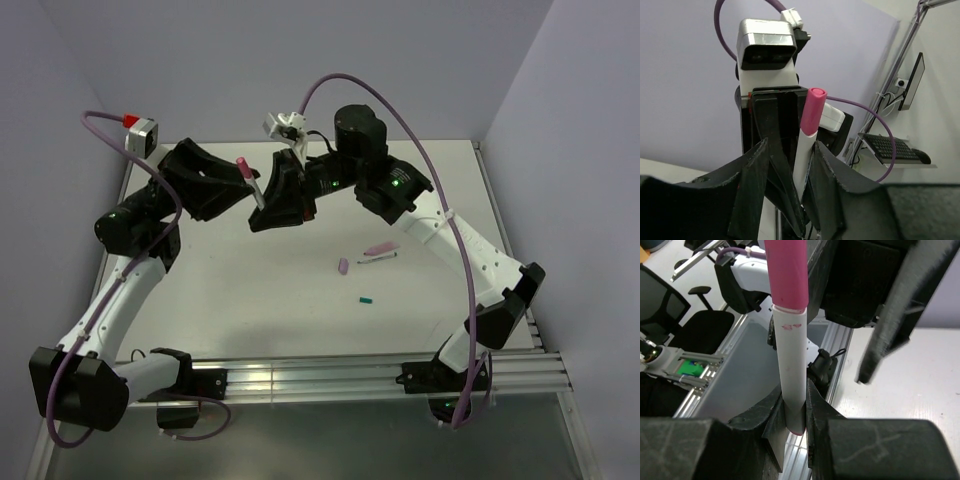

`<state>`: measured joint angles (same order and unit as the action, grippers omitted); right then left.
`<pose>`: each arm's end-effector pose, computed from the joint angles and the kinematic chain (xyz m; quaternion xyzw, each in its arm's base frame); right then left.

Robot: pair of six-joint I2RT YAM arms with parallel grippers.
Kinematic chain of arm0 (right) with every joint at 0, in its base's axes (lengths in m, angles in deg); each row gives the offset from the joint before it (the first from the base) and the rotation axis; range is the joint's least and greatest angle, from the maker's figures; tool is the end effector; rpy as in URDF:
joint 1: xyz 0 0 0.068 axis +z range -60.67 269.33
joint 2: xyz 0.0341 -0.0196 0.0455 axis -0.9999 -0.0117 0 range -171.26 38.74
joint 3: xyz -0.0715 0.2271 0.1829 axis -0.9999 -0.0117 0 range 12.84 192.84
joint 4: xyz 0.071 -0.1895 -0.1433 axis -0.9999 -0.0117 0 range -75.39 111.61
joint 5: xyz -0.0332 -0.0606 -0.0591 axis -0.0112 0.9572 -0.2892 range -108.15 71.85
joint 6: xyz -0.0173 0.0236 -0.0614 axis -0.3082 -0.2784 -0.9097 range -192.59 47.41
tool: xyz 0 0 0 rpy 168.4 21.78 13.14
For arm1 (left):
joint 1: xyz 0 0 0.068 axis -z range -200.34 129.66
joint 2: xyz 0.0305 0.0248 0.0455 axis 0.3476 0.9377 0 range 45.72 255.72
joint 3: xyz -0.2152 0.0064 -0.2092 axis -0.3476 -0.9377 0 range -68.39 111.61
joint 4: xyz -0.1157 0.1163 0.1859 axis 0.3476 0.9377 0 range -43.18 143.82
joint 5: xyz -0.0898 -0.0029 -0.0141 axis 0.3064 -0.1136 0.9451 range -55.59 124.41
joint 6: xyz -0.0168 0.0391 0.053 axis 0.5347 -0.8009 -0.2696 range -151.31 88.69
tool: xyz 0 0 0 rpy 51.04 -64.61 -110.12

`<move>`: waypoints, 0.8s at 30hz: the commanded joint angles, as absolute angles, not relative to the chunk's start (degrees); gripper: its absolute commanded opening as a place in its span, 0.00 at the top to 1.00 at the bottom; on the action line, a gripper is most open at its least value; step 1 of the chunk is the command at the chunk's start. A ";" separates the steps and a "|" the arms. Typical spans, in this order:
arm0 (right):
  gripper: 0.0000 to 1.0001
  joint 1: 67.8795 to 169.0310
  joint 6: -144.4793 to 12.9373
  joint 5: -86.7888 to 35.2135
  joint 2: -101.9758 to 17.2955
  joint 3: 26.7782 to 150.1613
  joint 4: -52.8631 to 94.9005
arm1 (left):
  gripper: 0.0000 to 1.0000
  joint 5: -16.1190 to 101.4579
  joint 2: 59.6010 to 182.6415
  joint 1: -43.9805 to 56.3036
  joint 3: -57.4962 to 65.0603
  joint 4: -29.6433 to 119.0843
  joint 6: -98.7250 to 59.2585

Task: Insert the pens into the pen caps
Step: Insert the pen cap onto the pen.

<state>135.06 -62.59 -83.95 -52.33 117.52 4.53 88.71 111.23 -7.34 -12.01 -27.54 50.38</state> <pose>0.1959 0.2722 0.5125 -0.5419 0.4677 0.6187 0.3238 0.1657 -0.0838 0.4982 0.2603 0.4090 -0.7055 0.5169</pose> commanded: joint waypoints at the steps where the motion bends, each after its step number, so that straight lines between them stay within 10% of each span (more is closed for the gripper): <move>1: 1.00 135.56 -62.48 -84.51 -50.73 120.41 8.96 | 0.52 90.57 111.37 -7.50 -9.68 -25.25 49.46; 24: 1.00 134.77 -63.00 -65.53 -50.38 119.71 5.18 | 0.13 88.29 105.39 -15.42 1.19 12.31 24.16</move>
